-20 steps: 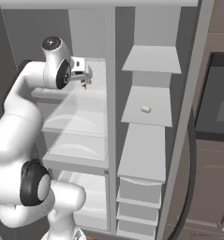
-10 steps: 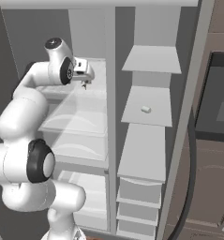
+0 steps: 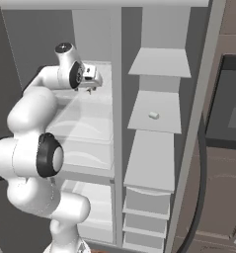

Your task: There's a fish in the fridge that needs to be moved to the freezer for freezing. Pick up the fish from the fridge, place it on any shelf in the freezer, and close the fridge and freezer doors when done.

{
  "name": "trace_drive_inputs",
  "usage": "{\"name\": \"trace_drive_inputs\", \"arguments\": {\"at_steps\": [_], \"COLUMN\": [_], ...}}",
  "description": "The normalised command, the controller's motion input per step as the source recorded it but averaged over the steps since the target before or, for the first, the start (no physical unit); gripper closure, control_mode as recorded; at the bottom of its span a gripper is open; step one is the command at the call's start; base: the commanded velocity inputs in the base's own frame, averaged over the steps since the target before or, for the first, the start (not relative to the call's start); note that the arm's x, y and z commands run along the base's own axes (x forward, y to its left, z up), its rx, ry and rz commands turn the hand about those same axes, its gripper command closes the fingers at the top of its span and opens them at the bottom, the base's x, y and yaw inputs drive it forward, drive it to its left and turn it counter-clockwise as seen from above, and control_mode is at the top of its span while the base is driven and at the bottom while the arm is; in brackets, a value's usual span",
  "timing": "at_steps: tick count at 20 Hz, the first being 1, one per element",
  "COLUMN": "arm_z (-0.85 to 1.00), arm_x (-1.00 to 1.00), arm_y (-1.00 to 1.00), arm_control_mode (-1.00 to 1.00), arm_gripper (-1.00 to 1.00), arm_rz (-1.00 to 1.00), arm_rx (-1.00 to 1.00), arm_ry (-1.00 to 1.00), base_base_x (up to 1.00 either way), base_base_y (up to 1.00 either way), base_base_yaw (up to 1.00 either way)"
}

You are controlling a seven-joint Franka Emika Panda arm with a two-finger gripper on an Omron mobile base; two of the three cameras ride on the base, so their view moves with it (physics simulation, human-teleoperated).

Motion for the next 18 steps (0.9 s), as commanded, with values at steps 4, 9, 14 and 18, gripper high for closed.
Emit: {"name": "trace_drive_inputs", "arguments": {"at_steps": [4,9,14,18], "arm_z": [-0.09,-0.14,-0.29,-0.30], "arm_x": [0.41,0.34,0.31,0.34], "arm_y": [-0.16,-0.02,0.00,0.00], "arm_control_mode": [-1.00,-1.00,-1.00,-1.00], "arm_gripper": [-1.00,-1.00,-1.00,-1.00], "arm_rz": [0.09,0.06,0.04,0.02], "arm_rx": [0.02,0.02,0.02,0.01], "arm_ry": [0.00,0.00,0.00,0.00], "base_base_x": [0.00,0.00,0.00,0.00], "base_base_y": [0.00,0.00,0.00,0.00], "base_base_yaw": [0.00,0.00,0.00,0.00]}}
